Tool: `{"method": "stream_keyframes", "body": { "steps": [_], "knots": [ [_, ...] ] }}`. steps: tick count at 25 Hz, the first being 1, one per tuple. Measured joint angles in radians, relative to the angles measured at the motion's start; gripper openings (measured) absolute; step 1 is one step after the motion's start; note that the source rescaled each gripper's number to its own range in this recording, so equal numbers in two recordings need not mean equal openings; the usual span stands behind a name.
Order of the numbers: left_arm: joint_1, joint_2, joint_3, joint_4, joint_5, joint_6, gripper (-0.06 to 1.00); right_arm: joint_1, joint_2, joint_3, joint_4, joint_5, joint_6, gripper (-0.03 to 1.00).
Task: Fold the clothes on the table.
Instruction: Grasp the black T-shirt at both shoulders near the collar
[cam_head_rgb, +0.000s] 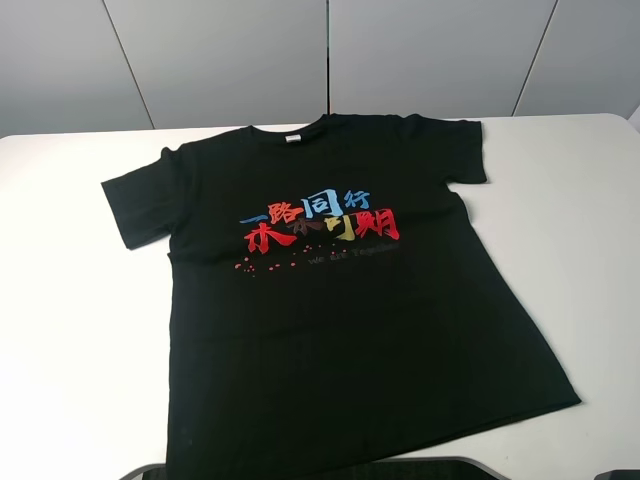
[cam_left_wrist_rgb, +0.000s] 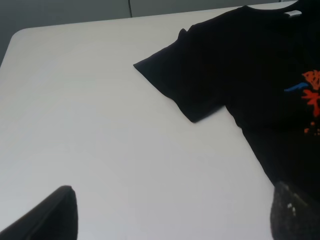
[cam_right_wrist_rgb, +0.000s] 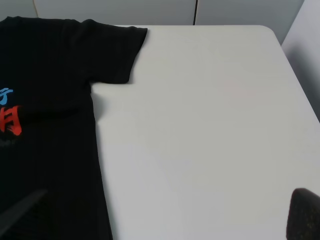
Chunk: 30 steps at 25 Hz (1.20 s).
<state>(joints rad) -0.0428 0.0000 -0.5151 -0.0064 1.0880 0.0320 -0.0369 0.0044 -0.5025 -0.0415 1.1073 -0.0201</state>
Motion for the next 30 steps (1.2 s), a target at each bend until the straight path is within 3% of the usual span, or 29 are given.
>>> {"method": "stream_keyframes", "body": {
  "steps": [7,24,30],
  "knots": [
    [0.000,0.000,0.000,-0.097,0.000,0.000,0.99,0.000,0.000,0.000,0.000,0.000,0.000,1.00],
    [0.000,0.000,0.000,-0.076,-0.006,0.000,0.99,0.000,-0.002,-0.004,-0.004,0.000,-0.036,1.00],
    [0.000,0.059,0.000,-0.071,-0.006,0.016,0.99,0.000,0.033,-0.070,-0.048,0.006,-0.054,1.00]
  ]
}}
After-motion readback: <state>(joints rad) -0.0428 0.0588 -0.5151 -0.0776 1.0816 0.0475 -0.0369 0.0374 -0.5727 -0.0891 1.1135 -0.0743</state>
